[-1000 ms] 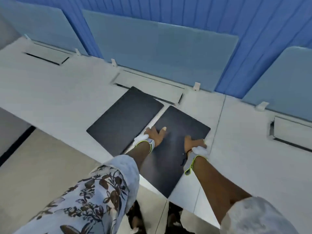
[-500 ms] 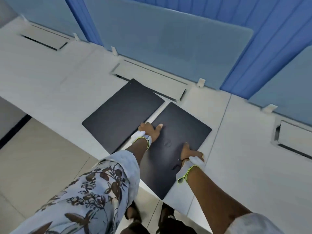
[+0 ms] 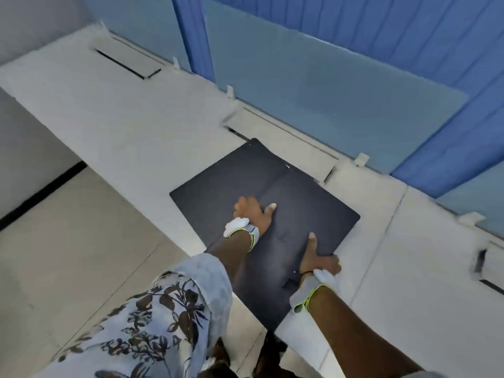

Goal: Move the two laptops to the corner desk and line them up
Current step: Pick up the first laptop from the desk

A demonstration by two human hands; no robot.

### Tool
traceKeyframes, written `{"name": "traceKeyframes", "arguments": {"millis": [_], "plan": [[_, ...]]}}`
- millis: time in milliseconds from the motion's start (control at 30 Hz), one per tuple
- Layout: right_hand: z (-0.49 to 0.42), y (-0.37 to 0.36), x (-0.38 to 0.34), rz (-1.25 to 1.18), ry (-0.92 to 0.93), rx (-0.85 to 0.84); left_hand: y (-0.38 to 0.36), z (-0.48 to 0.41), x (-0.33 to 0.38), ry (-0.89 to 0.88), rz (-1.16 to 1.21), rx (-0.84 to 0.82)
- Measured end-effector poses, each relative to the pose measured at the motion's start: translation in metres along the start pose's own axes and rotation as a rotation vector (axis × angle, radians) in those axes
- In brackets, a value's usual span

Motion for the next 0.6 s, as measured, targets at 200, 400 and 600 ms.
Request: {"name": "traceKeyframes", "arguments": {"millis": [200, 400, 600], "plan": [[0.052, -0.047, -0.068, -0.055, 0.162, -0.035, 0.088, -0.037, -0.032, -0.016, 0.071, 0.095], [0.124, -0.134, -0.117, -0.114, 0.177, -0.077, 0.187, -0.089, -0.097, -0.007, 0.071, 0.122], [0.181, -0.207, -0.150, -0.177, 0.160, -0.046, 0.256, -0.133, -0.157, 0.017, 0.075, 0.144]]}}
Point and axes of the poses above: each hand's wrist, its own z-axis away from the middle knuckle, its own y-axis out of the back of the hand, x = y × z, the point moved 8 cm from there along -z, towards the middle knuckle
